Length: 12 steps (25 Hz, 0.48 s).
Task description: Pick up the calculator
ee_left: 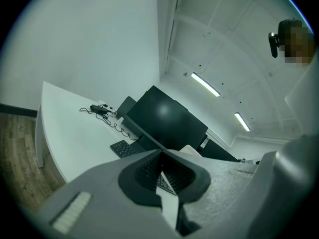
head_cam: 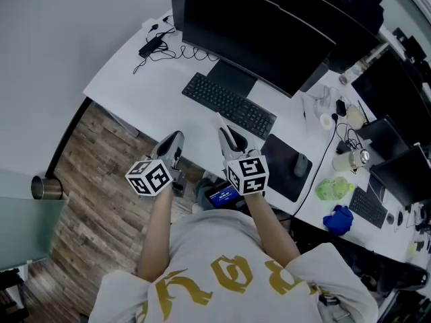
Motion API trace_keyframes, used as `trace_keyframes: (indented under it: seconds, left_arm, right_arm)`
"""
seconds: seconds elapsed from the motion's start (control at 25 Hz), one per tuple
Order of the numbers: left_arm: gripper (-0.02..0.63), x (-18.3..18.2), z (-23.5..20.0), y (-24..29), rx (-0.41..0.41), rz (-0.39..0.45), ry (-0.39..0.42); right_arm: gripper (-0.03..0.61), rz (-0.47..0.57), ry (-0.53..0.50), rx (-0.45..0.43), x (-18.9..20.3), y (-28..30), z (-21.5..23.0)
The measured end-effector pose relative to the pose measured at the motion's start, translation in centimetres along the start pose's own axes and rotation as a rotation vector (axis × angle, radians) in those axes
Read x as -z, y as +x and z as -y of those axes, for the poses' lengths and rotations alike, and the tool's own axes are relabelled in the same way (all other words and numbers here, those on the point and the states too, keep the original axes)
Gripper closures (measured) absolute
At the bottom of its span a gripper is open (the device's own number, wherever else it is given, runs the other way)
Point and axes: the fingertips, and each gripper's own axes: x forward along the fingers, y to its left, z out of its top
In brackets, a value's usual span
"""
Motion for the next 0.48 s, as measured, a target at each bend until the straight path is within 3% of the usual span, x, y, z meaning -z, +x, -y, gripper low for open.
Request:
trace_keyframes:
  seconds: [0.48]
  left_arm:
    - [0.612,0.06,-0.78,-0.2,-0.015,0.0,-0.022]
  right_arm:
    - [0.503,-0.022,-0.013,-0.01,0.56,0.32,-0.72]
